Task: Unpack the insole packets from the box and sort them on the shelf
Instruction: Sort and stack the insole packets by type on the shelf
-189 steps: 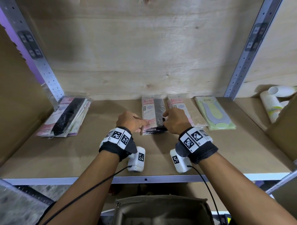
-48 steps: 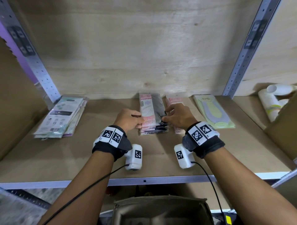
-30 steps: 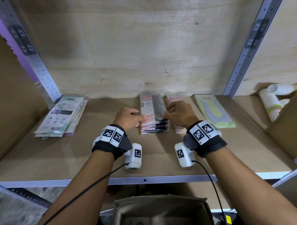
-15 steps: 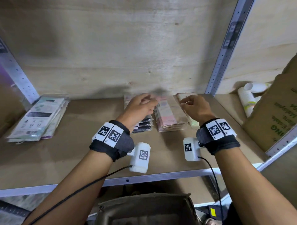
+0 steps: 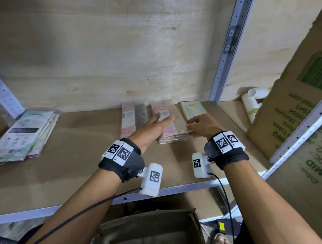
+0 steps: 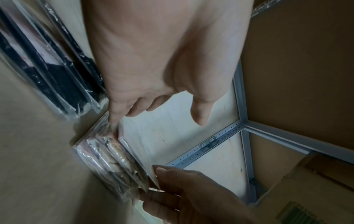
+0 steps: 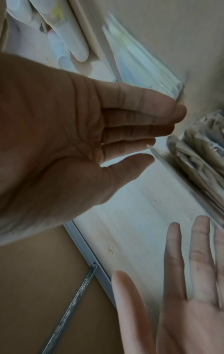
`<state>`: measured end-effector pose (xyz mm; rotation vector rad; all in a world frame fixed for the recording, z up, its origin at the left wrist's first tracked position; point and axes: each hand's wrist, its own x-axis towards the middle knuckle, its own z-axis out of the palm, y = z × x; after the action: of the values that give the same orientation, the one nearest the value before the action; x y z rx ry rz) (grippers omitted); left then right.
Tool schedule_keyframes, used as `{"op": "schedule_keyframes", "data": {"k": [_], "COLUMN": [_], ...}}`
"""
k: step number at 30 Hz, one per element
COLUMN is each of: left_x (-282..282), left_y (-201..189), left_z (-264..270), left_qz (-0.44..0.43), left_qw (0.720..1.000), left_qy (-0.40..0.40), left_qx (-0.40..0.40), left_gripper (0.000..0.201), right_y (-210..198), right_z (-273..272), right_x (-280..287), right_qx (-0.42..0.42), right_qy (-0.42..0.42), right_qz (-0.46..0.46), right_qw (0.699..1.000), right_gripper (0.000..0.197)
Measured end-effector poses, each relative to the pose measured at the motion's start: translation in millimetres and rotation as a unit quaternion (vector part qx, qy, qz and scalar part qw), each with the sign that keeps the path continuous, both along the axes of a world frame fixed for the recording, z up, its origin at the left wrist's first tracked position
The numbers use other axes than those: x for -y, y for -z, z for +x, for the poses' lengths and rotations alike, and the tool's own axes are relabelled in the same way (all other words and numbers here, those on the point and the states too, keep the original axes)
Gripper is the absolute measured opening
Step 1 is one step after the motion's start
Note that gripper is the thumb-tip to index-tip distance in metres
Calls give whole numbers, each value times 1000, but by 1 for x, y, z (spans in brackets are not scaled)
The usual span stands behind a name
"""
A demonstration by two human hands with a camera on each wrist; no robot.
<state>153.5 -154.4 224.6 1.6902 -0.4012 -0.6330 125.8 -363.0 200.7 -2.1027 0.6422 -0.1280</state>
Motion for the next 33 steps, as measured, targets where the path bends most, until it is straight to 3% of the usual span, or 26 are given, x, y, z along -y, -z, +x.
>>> {"op": "schedule_keyframes", "data": {"k": [6, 16, 19, 22, 27, 31, 33], "left_x": [1, -1, -2, -4, -14, -31, -46], "left_y": [1, -1, -4, -7, -17, -31, -37], "left_z": [-3, -4, -4, -4, -10, -11, -6], "left_qz": [4, 15, 49, 74, 83, 27, -14], "left_qw": [1000, 1000, 998, 996, 992, 988, 986], "left_qy": [4, 9, 0, 16, 39, 58, 27], "left_qx": [2, 8, 33, 51, 89, 138, 165], "left_gripper": [110, 114, 116, 109, 90, 58, 39], "right_y": [-2, -7, -10, -15, -17, -22, -25], "right_z": [-3, -6, -8, -10, -14, -17, -18], "right_x": [-2, 0, 2, 3, 2, -5, -12], "right_qx": [-15, -16, 3, 21, 28, 71, 102], "right_qy": [-23, -30, -14, -9, -10, -9, -18], "right_qz": [8, 25, 18, 7, -14, -65, -89], "right_qw": [1000, 999, 1000, 1000, 999, 995, 991], "right_gripper": [10, 19, 12, 3, 5, 8, 5]}}
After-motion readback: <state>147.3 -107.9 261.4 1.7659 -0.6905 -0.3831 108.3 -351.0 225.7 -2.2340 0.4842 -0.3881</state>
